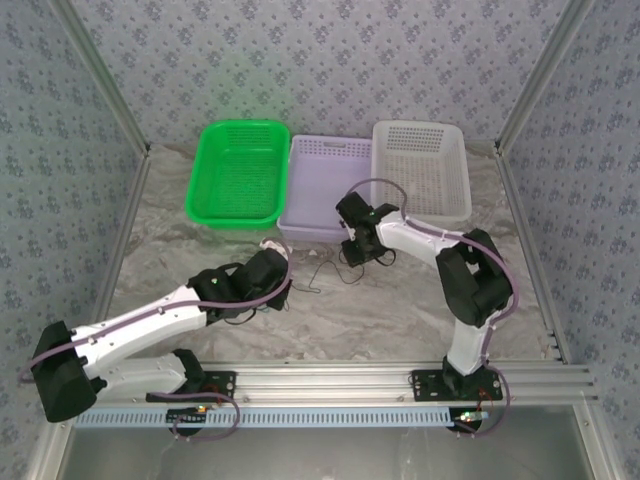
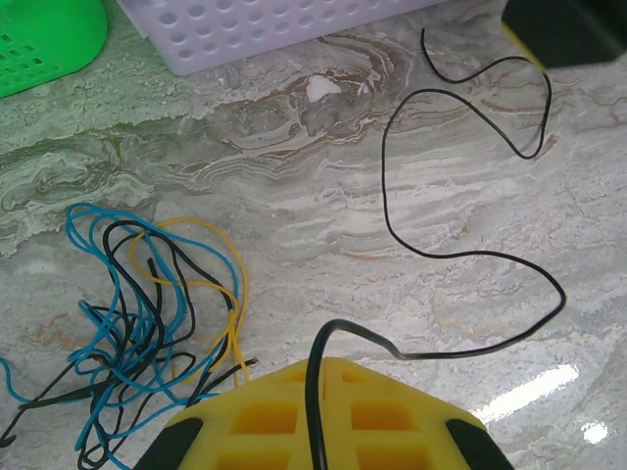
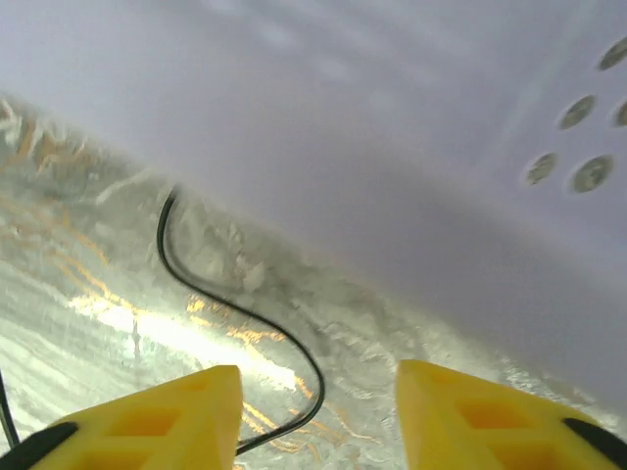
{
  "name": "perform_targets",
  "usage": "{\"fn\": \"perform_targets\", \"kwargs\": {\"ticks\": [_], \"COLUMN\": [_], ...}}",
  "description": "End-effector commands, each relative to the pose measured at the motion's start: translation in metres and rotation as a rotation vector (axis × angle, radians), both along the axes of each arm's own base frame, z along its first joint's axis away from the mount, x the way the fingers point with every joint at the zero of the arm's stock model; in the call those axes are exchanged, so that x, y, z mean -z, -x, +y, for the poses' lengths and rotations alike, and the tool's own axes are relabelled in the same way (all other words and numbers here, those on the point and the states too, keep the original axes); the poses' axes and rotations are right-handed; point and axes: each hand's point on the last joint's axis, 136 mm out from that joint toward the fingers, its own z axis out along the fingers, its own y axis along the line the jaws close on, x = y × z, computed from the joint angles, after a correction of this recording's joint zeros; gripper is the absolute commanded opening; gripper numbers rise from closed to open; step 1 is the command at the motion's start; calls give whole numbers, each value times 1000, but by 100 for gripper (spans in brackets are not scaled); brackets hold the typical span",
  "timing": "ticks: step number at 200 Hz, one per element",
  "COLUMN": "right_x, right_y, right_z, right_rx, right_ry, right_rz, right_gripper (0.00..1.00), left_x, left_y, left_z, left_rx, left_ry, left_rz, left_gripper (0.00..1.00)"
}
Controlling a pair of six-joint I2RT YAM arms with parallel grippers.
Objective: Untangle the cables
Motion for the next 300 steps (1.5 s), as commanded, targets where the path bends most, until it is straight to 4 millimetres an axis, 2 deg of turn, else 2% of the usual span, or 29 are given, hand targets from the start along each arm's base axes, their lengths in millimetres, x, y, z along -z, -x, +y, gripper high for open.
{"fn": "perform_targets", "kwargs": {"ticks": [1,33,53,71,100,116,129,134,180,182,188,221,237,258,300], "right_x": [-5,-15,-22,-31,-39,-28,-21,-8,21,15,15,24,27,33,46], "right_y": [-17,-43,-48,-34,3,20,25,34,37,31,28,32,34,31,31], "right_z": [-1,-1,-1,8,18,13,11,4,-8,-3,1,17,23,23,23], "right_rx": [32,86,99,45,-61,-86,-98,-101,-88,-88,-94,-141,-149,-139,-136], "right_ry": [-25,-44,-62,-93,-116,-97,-58,-23,140,127,120,86,80,90,105], "right_rz": [16,-24,-40,-63,-75,-38,-21,12,38,20,18,51,58,66,91], "right_gripper": [41,40,41,44,49,51,51,51,54,54,54,54,51,43,33], "left_x": [-2,-1,0,0,-2,-3,-3,-3,-1,-1,-2,-4,-3,-1,-3], "left_y": [-1,-1,-1,0,1,1,1,2,4,4,4,4,4,4,4], "left_z": [2,0,1,3,9,14,18,19,26,26,26,26,27,27,26], "left_rx": [-1,2,2,1,-9,-17,-21,-21,-34,-34,-35,-36,-39,-39,-38], "left_ry": [-2,1,-7,-12,-26,-44,-58,-63,-60,-59,-55,-50,-52,-52,-49], "left_rz": [-3,2,6,8,-1,-4,-4,-2,-3,-4,-5,-8,-6,-1,-3], "left_gripper": [0,0,0,0,0,0,0,0,0,0,0,0,0,0,0]}}
